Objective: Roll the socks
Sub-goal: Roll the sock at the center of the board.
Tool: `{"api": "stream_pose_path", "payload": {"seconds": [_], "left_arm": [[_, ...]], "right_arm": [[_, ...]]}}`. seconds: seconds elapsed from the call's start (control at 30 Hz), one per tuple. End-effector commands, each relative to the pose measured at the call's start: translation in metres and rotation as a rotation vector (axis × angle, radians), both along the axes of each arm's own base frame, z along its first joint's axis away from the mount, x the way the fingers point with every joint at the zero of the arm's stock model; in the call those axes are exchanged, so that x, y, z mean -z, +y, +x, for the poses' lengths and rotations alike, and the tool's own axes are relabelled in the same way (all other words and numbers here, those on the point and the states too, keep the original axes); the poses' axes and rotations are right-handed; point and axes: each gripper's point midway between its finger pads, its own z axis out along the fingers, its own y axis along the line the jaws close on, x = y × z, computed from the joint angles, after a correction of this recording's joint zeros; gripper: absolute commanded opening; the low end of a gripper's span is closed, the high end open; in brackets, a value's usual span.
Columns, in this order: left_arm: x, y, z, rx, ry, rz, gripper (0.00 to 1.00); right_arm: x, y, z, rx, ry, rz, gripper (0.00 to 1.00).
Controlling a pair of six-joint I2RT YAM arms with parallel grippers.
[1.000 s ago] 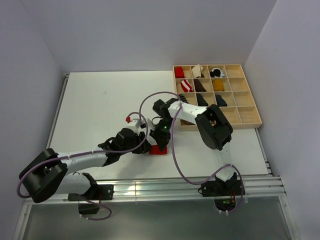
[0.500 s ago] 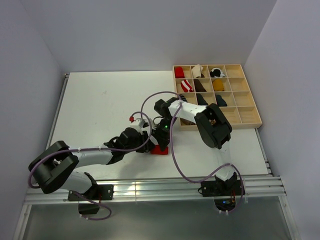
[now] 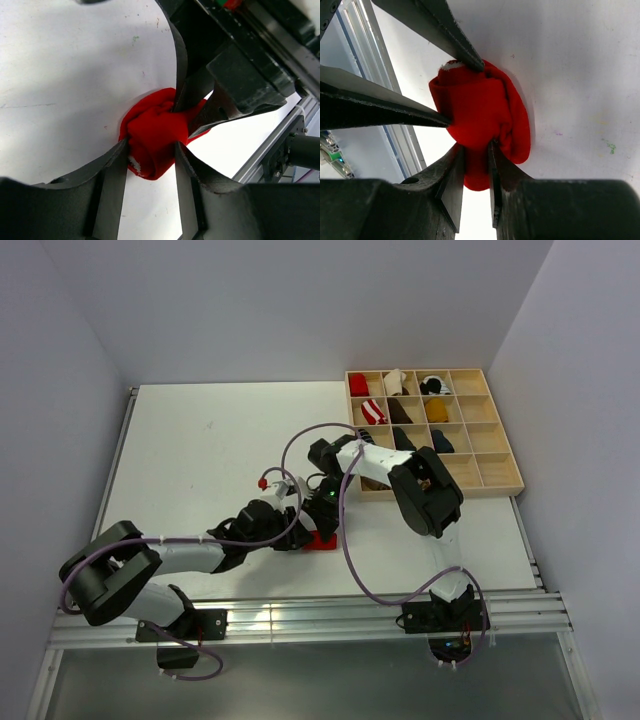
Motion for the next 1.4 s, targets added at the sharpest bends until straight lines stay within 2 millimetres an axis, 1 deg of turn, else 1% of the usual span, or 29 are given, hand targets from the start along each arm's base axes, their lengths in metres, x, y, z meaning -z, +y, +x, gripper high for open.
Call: {"api": "stream_pose_path", "payload": {"seconds": [0.0,0.13,0.17,0.23,0.27,0.3,0.33,0.43,0.47,0.53,0.57,0.63,0.7,0.8,0.83,0.9,1.03,1.17,1.23,1.33,1.37], "left_arm": [[0.0,-0.008,-0.015,0.065,0.039,-0.024,0.45],[0.008,-0.01,-0.013,0.068,0.068,0.011,0.41],[0.011,-0.01,-0.015,0.072,0.082,0.016,0.37],[0.013,-0.01,-0.014,0.063,0.092,0.024,0.33],[0.019,-0.008,-0.015,0.06,0.109,0.042,0.25],[0.019,-0.009,-0.014,0.06,0.112,0.043,0.21],[0.022,-0.008,-0.015,0.06,0.121,0.052,0.14],[0.03,-0.006,-0.017,0.057,0.147,0.079,0.0],[0.035,-0.004,-0.018,0.054,0.159,0.098,0.0],[0.04,-0.001,-0.019,0.052,0.169,0.118,0.0],[0.043,0.001,-0.02,0.052,0.174,0.127,0.0],[0.047,0.003,-0.023,0.06,0.186,0.144,0.0],[0.053,0.007,-0.025,0.059,0.196,0.166,0.0],[0.058,0.01,-0.027,0.059,0.204,0.185,0.0],[0.059,0.011,-0.028,0.061,0.207,0.189,0.0],[0.06,0.012,-0.029,0.064,0.209,0.191,0.0],[0.064,0.013,-0.03,0.065,0.218,0.204,0.0],[0.066,0.013,-0.03,0.067,0.223,0.21,0.0],[0.068,0.013,-0.029,0.064,0.228,0.216,0.0],[0.069,0.012,-0.029,0.064,0.235,0.216,0.0],[0.07,0.012,-0.029,0.066,0.238,0.22,0.0]], "right_arm": [[0.032,-0.012,0.016,-0.04,-0.084,-0.09,0.18],[0.033,-0.013,0.016,-0.037,-0.085,-0.096,0.18],[0.034,-0.013,0.016,-0.037,-0.087,-0.1,0.18],[0.034,-0.013,0.017,-0.036,-0.088,-0.101,0.18],[0.034,-0.014,0.017,-0.033,-0.09,-0.104,0.18],[0.036,-0.014,0.017,-0.033,-0.094,-0.107,0.18],[0.036,-0.015,0.018,-0.028,-0.095,-0.111,0.18],[0.036,-0.014,0.019,-0.019,-0.103,-0.114,0.2],[0.035,-0.015,0.019,-0.012,-0.109,-0.114,0.2],[0.034,-0.014,0.023,-0.003,-0.134,-0.113,0.25],[0.031,-0.014,0.024,0.004,-0.149,-0.107,0.26],[0.028,-0.013,0.029,0.018,-0.183,-0.099,0.33],[0.02,-0.011,0.033,0.027,-0.221,-0.075,0.4],[0.005,-0.007,0.039,0.058,-0.27,-0.036,0.47],[-0.002,-0.006,0.041,0.072,-0.285,-0.018,0.48],[-0.01,-0.006,0.045,0.089,-0.304,-0.001,0.51],[-0.024,-0.006,0.051,0.116,-0.344,0.033,0.52],[-0.044,-0.01,0.054,0.15,-0.399,0.079,0.54],[-0.054,-0.016,0.061,0.181,-0.426,0.102,0.55],[-0.082,-0.029,0.067,0.226,-0.477,0.179,0.56],[-0.087,-0.032,0.069,0.236,-0.493,0.195,0.57]]}}
